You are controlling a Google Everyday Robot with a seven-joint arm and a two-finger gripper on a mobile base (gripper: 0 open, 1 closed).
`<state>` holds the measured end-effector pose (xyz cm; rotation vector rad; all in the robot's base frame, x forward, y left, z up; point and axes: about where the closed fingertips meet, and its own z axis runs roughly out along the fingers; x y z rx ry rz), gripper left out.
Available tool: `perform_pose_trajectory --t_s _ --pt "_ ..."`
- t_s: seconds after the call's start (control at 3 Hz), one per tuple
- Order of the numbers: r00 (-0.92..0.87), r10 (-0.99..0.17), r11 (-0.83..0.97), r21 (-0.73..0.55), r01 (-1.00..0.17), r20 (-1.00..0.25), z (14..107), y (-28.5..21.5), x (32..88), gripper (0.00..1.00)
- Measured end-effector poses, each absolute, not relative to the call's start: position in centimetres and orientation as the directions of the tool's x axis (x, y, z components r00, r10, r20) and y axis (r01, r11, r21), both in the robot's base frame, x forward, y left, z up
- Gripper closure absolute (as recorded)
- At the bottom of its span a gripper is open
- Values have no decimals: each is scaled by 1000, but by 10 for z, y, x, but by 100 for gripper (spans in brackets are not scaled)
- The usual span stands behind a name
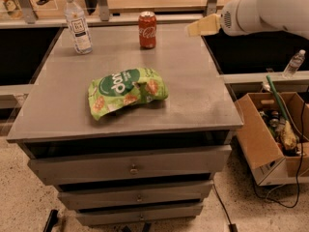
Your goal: Pick coke can
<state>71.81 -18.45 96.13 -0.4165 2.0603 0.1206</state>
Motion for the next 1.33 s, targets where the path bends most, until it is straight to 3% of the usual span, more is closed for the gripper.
perform_pose_trajectory --t_s 0.67,1.33 --pt "-384 -259 948 -157 -275 -886 966 -147 748 0" --pt "-393 -248 951 -145 -273 -886 954 -144 751 0"
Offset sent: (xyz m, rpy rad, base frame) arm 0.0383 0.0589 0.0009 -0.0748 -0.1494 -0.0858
